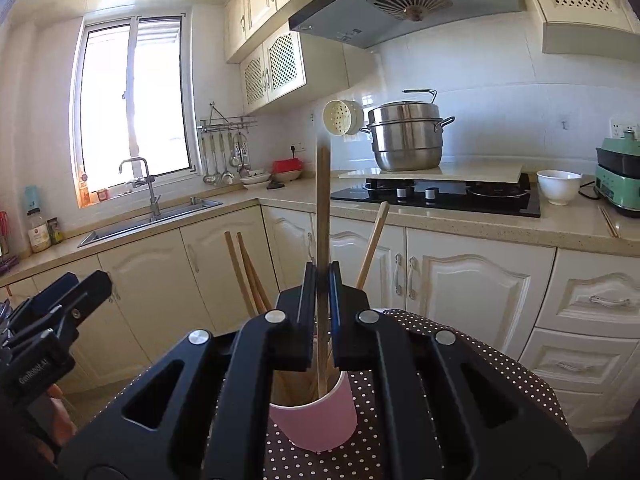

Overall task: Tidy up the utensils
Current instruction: 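Open the left tool and pull it back from the cup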

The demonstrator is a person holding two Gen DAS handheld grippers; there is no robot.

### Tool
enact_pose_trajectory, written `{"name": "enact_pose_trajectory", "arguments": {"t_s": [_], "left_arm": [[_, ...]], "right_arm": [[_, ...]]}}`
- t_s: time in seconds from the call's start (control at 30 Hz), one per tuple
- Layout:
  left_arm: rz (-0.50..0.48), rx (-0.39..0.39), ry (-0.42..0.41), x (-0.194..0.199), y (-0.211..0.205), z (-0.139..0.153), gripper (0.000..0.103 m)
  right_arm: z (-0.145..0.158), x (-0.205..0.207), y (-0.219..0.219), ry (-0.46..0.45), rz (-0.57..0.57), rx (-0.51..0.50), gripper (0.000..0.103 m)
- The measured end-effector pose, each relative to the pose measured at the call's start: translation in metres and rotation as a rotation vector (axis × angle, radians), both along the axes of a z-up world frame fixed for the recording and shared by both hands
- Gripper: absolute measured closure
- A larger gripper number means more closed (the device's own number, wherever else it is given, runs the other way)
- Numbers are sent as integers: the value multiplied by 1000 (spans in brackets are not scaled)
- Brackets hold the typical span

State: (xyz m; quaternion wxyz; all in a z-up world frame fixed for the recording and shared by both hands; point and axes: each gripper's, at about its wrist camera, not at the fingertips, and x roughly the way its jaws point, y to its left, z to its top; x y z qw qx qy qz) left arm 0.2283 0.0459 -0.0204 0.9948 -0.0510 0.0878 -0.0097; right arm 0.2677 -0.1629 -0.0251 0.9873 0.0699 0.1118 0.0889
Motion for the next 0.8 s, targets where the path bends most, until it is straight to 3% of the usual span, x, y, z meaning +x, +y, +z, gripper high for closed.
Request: {"name": "enact_pose_trajectory", "arguments": {"t_s": [0.1,0.23,0.27,0.3,0.5,0.6,0.8], "left_arm": [[5,-14,-2,-7,8,2,21],[12,-25,2,-15,20,5,20],[14,-26,1,-18,23,6,20],[13,-27,2,-19,24,6,20],[29,-36,13,-35,37,7,19],[28,-44,15,-41,42,8,18],[19,-48,27,-52,48,10,18]], "right_arm": [[2,-4,0,-5,-11,4,77],[5,-12,0,-16,-23,4,69],[7,-15,0,-21,-28,3,64],[9,-19,-1,-35,-34,3,53],[21,-38,3,-77,-32,-8,51],[28,-48,7,-116,-41,-25,38],[31,-49,6,-119,-53,-18,33]]}}
